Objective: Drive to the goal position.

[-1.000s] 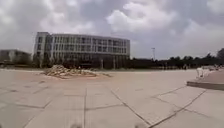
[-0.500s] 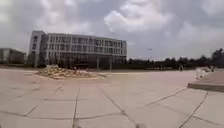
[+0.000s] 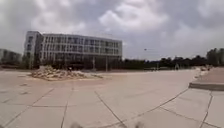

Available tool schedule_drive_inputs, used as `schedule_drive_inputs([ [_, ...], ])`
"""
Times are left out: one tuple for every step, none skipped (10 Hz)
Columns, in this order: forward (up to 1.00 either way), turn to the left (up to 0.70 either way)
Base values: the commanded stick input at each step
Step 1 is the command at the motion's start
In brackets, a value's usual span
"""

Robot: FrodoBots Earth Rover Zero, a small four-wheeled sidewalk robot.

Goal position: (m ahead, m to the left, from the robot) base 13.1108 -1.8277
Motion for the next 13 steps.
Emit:
schedule_drive_inputs([
  [0.60,-0.15],
  [0.60,-0.15],
  [0.60,-0.15],
  [0.60,-0.15],
  [0.60,-0.15],
  [0.60,-0.15],
  [0.60,-0.15],
  [0.60,-0.15],
  [0.60,-0.15],
  [0.60,-0.15],
  [0.60,-0.15],
  [0.60,-0.15],
  [0.60,-0.15],
])
